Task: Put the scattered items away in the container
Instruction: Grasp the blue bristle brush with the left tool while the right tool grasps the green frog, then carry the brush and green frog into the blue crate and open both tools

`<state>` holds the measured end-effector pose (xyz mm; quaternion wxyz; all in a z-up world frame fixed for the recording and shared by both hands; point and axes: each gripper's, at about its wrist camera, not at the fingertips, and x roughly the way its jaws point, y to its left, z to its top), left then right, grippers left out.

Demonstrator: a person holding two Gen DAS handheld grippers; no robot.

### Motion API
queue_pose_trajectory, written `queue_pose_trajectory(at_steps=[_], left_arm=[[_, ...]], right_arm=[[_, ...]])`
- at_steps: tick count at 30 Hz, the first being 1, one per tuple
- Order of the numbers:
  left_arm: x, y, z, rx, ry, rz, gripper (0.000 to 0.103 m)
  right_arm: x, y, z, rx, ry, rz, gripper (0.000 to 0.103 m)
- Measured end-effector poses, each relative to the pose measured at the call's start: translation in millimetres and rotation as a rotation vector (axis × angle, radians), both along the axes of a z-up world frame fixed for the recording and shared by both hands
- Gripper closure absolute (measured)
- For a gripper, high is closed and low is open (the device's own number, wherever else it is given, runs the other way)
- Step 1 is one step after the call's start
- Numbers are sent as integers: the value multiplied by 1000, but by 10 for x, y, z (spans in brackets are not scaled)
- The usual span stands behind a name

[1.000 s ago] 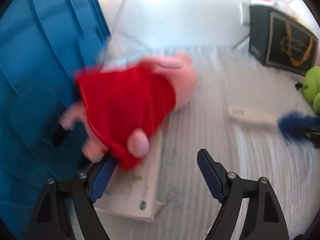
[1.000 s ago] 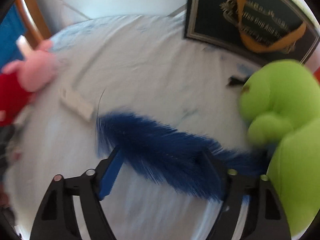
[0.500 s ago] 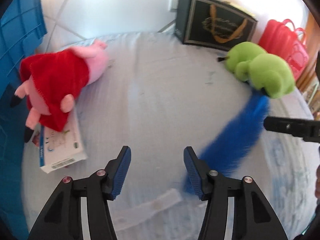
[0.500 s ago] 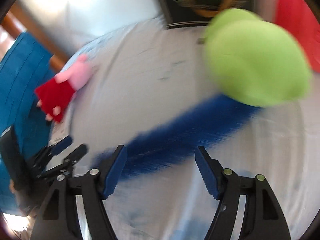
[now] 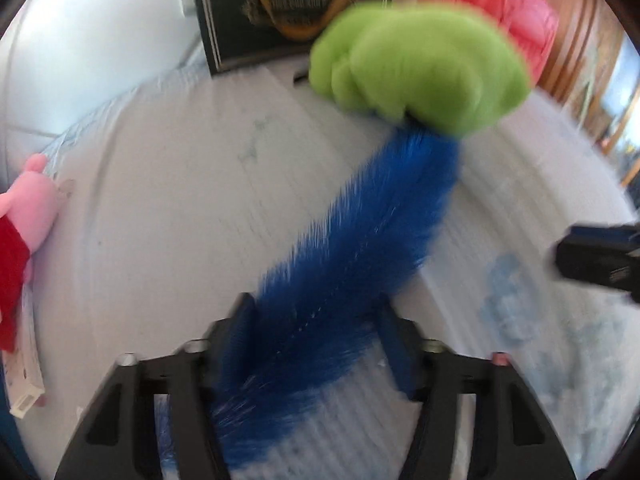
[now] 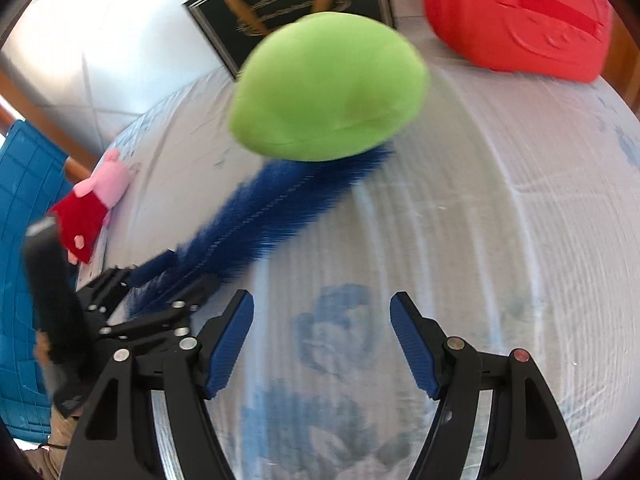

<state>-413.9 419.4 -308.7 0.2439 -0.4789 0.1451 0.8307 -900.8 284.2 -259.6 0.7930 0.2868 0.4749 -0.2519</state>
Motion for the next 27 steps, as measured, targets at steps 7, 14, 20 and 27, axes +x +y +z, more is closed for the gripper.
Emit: queue_pose_trajectory(at_steps=[7, 14, 20, 27], left_arm=[[-88, -190, -49, -69, 62, 188, 75], [-527, -730, -25, -89, 109, 452, 88], [-665, -688, -194, -89, 59, 449, 87], [-800, -524, -316, -88, 20, 432, 71]], right_arm=[[-43, -176, 104, -71, -59, -47, 32], [596, -602, 674, -274, -93, -20, 0], [1193, -937, 149, -172, 75, 44, 0], [912, -372, 209, -141, 154, 189, 2]])
